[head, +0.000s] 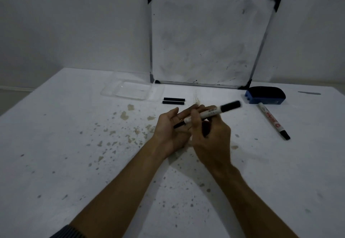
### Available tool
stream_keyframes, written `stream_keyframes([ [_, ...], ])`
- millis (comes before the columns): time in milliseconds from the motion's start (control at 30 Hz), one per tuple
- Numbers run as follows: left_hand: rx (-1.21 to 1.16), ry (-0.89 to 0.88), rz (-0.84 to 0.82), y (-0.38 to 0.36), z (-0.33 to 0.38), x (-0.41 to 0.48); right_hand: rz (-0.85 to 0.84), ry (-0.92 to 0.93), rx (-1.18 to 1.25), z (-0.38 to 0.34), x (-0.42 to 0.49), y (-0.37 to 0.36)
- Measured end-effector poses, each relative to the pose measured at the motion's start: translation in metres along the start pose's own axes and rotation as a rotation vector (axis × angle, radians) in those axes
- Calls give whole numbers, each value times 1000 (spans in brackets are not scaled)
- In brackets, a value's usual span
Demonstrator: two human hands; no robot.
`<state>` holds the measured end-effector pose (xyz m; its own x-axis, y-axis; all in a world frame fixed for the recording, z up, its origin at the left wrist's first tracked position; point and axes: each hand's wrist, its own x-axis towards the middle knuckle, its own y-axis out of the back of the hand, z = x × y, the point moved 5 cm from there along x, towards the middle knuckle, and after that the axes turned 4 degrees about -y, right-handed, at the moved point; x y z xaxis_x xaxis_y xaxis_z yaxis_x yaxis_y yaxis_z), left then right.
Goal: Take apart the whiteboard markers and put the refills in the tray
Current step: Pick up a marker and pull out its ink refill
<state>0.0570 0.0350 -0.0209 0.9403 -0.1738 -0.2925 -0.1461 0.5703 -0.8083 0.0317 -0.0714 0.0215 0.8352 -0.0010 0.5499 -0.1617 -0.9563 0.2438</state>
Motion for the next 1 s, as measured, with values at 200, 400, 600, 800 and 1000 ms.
stream_keyframes([
  [200, 56, 8, -17, 1, -1, 3, -72, -151, -115, 19, 0, -9],
  [400, 206, -25, -67, -6, -1, -1, 103, -409, 134, 45, 15, 19],
  [600, 534, -36, -155, -6, -1, -5, 187, -470, 158, 58, 29, 37],
  [800, 837, -99, -180, -6, 12, -11, 131, -601, 271, 70, 38, 49],
  [1000, 1139, -311, -12, 4, 44, -18, -176, -306, -393, 61, 35, 44],
])
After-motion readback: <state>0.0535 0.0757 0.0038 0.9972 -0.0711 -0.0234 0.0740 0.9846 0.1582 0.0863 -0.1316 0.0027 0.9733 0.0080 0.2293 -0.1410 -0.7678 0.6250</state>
